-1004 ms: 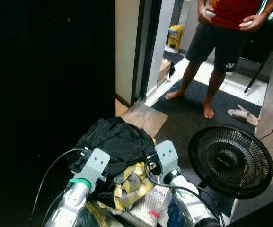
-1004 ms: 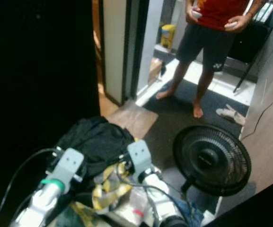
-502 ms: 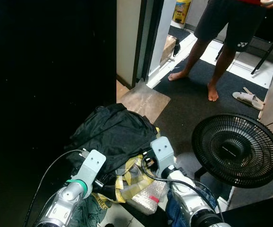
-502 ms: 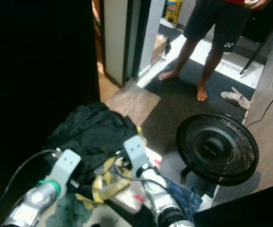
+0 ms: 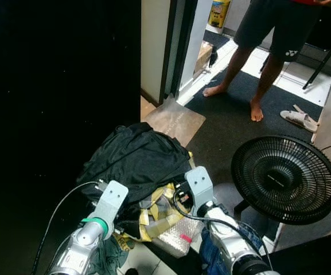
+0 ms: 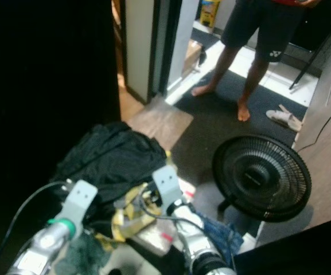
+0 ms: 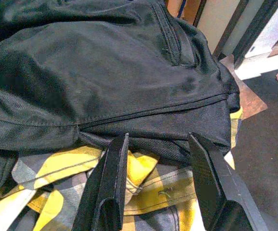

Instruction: Clothes washing

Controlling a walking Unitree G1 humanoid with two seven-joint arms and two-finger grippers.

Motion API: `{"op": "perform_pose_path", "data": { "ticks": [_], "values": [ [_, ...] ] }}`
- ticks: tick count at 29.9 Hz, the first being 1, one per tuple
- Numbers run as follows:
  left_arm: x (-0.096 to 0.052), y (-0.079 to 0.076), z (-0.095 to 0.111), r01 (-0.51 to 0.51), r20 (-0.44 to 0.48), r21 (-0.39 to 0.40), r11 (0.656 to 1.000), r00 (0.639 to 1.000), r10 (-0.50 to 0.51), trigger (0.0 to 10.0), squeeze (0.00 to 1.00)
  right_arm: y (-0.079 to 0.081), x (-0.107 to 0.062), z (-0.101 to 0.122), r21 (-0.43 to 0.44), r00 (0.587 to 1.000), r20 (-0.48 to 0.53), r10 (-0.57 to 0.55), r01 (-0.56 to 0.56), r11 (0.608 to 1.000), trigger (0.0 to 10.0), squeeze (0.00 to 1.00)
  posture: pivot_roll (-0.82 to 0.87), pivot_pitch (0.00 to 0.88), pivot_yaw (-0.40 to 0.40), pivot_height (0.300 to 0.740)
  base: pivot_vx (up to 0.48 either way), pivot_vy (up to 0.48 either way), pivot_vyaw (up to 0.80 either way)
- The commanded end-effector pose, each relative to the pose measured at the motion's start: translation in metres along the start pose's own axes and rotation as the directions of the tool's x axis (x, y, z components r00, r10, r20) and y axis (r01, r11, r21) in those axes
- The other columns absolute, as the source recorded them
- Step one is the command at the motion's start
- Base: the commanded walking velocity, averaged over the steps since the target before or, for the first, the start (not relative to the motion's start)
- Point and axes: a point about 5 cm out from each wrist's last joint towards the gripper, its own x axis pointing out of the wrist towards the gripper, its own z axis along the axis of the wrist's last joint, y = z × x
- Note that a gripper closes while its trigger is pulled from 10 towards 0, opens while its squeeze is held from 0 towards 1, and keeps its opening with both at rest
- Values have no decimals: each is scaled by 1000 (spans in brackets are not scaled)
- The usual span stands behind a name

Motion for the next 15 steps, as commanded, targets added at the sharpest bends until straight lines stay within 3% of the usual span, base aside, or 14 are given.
{"op": "perform_pose_path", "data": {
  "ticks": [1,6,8,10,11,15],
  "values": [
    [-4,-5,-6,20,-16,-16,1000,1000,-21,0,0,2,-7,-12,12,999,-38,-3,3,1000,10000,0,75,271,-6,740,0,0,0],
    [-8,-8,1,28,29,-31,999,999,-27,0,0,2,-7,-11,12,999,-32,-6,6,1000,10000,0,76,262,-5,740,0,0,0],
    [-11,-10,11,40,79,-61,997,996,-35,0,0,0,-6,-9,12,1000,-22,-11,11,1000,10000,0,76,246,-5,740,0,0,0],
    [-17,-16,38,72,187,-131,989,981,-47,0,0,-3,-5,-1,15,1000,20,-24,24,1000,10000,0,77,227,-5,740,0,0,0],
    [-22,-18,53,95,247,-148,985,967,-56,10000,0,-6,-3,6,19,998,54,-33,32,999,10000,0,75,212,-5,740,0,0,0],
    [-30,-20,75,119,324,-149,982,944,-66,10000,0,-11,-2,20,30,991,122,-46,43,999,10000,0,73,199,-4,740,0,0,0]
  ]
}}
